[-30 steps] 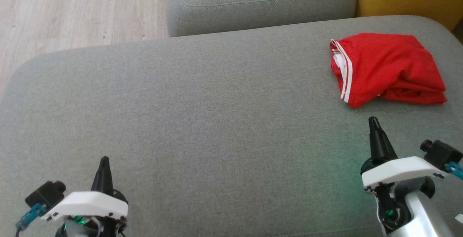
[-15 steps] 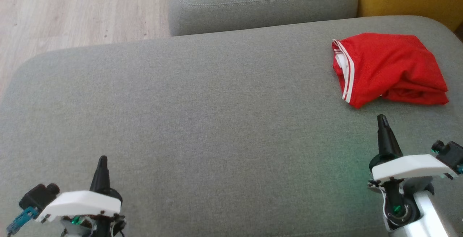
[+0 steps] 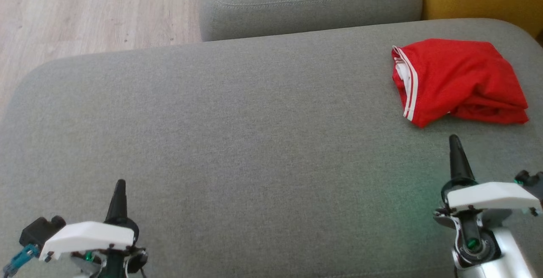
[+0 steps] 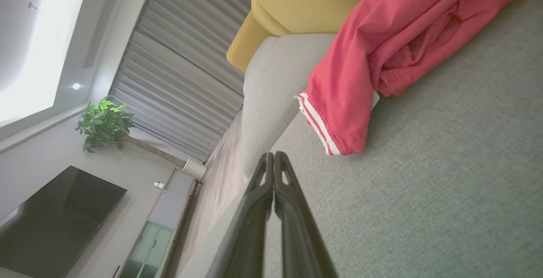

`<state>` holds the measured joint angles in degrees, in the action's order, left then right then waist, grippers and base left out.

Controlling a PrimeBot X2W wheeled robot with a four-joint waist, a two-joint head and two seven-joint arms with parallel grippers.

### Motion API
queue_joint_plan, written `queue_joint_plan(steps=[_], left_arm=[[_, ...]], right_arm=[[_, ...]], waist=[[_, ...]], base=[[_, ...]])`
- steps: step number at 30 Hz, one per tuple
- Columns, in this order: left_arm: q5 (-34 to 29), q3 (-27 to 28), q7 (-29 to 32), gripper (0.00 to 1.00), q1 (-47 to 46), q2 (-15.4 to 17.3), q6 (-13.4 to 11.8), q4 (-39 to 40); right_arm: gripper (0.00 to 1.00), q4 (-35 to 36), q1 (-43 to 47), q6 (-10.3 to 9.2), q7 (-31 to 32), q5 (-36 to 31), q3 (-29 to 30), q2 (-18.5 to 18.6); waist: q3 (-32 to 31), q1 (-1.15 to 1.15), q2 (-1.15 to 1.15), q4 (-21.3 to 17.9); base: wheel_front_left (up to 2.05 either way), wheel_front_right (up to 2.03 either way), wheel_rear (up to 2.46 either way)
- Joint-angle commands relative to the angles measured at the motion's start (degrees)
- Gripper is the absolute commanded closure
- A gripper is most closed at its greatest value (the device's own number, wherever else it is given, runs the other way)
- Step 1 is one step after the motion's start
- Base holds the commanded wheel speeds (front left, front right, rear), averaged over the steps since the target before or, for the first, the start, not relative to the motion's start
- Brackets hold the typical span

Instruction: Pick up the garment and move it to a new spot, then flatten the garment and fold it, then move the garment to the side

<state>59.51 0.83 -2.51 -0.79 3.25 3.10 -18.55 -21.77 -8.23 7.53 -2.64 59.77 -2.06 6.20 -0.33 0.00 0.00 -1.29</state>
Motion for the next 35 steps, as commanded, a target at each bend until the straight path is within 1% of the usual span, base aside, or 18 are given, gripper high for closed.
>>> queue_joint_plan(steps=[1, 35], left_arm=[[1.7, 1.8, 0.5, 1.0, -3.6, 0.3, 0.6, 2.2], [22.1, 4.4, 6.1, 1.0, -4.8, -0.2, 3.1, 3.7]], right_arm=[[1.0, 2.5, -0.8, -0.03, 0.6, 1.8, 0.1, 0.2], [1.0, 5.9, 1.1, -0.04, 6.2, 21.9, 5.7, -2.1]], waist=[[0.0, 0.0, 0.0, 0.0], [0.3, 0.0, 0.0, 0.9]], base=[[0.0, 0.0, 0.0], [0.0, 0.0, 0.0]])
